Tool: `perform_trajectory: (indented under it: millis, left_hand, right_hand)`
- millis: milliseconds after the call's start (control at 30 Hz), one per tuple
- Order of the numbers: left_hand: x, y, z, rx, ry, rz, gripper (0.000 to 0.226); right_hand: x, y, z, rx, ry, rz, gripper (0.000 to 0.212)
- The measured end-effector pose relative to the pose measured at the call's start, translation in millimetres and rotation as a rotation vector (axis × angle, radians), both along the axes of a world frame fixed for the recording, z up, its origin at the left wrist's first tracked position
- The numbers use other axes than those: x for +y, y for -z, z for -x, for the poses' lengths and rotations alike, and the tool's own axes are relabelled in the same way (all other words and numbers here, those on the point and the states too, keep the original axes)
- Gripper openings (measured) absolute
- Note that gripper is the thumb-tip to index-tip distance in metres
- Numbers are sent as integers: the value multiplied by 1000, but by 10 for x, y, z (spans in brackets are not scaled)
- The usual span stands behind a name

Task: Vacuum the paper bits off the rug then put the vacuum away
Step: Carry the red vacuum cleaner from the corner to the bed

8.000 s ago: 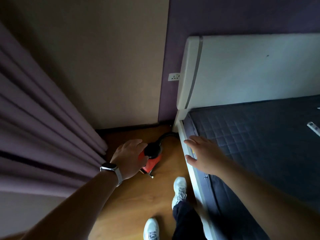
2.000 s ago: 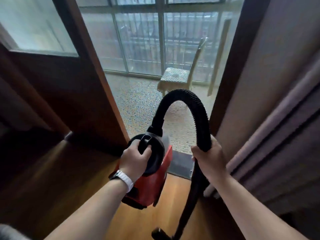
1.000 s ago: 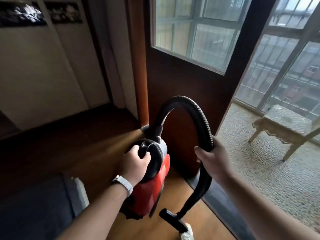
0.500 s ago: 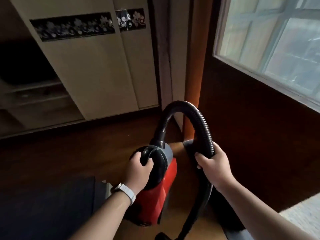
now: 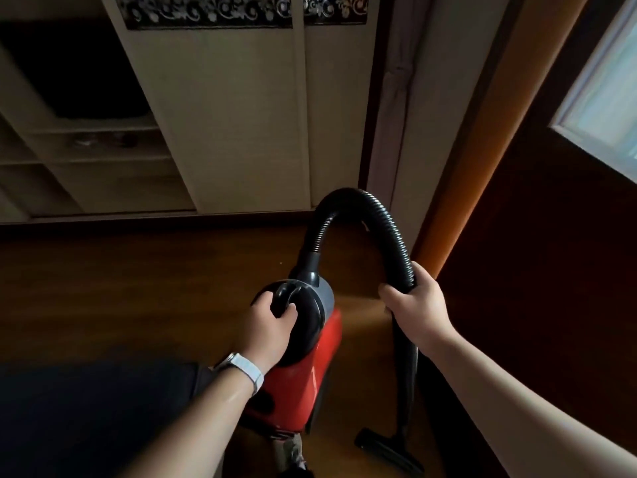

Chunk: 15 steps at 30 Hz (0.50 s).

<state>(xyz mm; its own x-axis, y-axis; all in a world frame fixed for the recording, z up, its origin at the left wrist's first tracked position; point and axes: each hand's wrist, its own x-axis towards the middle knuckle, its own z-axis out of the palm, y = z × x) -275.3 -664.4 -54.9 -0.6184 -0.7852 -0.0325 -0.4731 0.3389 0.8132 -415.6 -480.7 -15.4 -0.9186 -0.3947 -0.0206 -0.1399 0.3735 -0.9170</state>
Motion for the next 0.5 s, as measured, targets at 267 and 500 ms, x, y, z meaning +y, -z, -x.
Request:
perform_trajectory:
  millis: [267,500]
  left_hand:
    - [-1581,-13,737,-52,-7,-24,12]
    - [-2624,-149,1161,-16,-79,55,4]
  right_hand:
    - [-1615,-209,740,82,32,-43,16]
    - [-2644,-255,1238,47,-71,-15,17]
